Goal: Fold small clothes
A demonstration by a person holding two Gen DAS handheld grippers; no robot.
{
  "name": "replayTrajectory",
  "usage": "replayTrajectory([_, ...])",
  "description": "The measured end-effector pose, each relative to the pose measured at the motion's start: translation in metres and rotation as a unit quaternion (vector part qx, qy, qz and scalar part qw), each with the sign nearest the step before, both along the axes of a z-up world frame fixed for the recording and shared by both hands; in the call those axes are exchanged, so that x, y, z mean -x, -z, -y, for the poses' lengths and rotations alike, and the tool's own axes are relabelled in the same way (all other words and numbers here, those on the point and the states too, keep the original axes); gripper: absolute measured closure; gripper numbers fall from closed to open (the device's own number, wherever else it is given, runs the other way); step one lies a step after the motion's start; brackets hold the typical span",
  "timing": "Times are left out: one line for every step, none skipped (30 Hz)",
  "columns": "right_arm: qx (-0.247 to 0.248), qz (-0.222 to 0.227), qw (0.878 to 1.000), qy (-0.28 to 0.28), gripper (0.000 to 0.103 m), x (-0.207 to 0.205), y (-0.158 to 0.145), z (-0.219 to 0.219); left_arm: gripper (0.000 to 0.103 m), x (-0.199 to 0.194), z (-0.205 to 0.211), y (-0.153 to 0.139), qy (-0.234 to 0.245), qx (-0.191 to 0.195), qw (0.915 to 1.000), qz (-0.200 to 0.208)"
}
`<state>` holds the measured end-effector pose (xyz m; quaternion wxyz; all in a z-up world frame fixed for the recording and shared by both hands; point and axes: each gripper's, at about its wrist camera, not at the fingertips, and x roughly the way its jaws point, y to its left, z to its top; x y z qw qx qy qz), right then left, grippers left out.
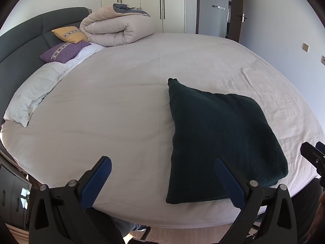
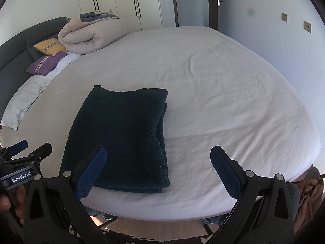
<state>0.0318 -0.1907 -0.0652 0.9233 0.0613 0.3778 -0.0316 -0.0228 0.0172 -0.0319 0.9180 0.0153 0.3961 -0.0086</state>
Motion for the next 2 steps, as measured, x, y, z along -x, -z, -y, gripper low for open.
replayTrajectory([0.000,-0.001,1.000,0.000,0.000,0.0002,0.0005,-0.0007,0.000,-0.0003,-0.0002,-0.0002,0.000,-0.002,1.0000,0.001])
replayTrajectory([-0.001,-0.002,1.000,0.000,0.000,-0.0006,0.0008,-0.0007,0.000,-0.0006,-0.0004,-0.0002,0.001,-0.002,1.0000,0.001])
